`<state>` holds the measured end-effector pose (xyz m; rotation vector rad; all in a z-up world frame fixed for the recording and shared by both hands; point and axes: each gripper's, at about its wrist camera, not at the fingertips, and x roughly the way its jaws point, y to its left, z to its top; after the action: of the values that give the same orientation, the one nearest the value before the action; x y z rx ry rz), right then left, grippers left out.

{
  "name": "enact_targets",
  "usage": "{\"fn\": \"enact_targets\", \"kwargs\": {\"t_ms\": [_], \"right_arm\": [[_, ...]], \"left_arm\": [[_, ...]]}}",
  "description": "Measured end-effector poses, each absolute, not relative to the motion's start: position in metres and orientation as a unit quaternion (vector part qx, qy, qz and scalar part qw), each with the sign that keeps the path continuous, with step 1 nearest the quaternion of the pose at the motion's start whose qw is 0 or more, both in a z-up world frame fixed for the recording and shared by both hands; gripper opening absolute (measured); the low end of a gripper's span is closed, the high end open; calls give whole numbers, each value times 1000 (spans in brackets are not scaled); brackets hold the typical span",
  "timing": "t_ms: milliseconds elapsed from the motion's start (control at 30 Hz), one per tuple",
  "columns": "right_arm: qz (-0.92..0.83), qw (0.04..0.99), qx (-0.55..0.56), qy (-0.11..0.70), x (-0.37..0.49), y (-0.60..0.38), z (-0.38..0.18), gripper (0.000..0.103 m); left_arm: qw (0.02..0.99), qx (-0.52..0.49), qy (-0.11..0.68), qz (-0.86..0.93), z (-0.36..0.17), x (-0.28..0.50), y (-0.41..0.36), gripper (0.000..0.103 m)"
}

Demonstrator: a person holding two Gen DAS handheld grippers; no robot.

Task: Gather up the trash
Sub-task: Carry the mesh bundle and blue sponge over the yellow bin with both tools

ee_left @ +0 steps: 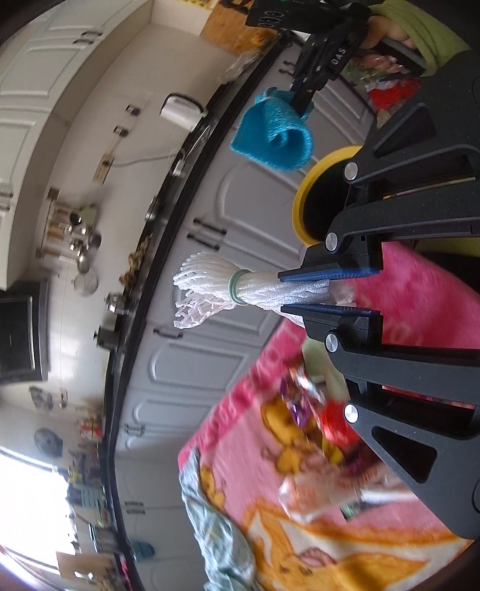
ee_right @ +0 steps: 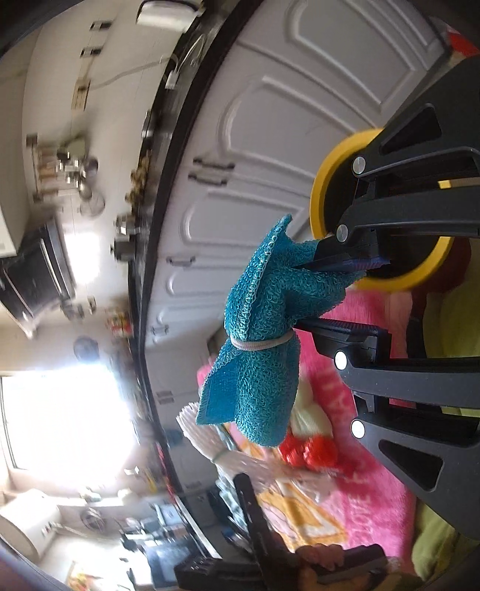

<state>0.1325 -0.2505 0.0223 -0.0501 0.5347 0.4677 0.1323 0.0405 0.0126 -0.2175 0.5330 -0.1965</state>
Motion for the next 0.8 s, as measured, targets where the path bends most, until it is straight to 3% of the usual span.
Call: {"fn": "enact_targets", "kwargs": {"t_ms": [467, 800], "right_arm": [[115, 948, 39, 295, 153, -331, -3, 22], [74, 941, 52, 326, 172, -349, -30, 24]], "left_arm": [[935, -71, 294, -186, -5, 178, -63, 7], [910, -49, 348, -221, -51, 214, -125, 7]]}}
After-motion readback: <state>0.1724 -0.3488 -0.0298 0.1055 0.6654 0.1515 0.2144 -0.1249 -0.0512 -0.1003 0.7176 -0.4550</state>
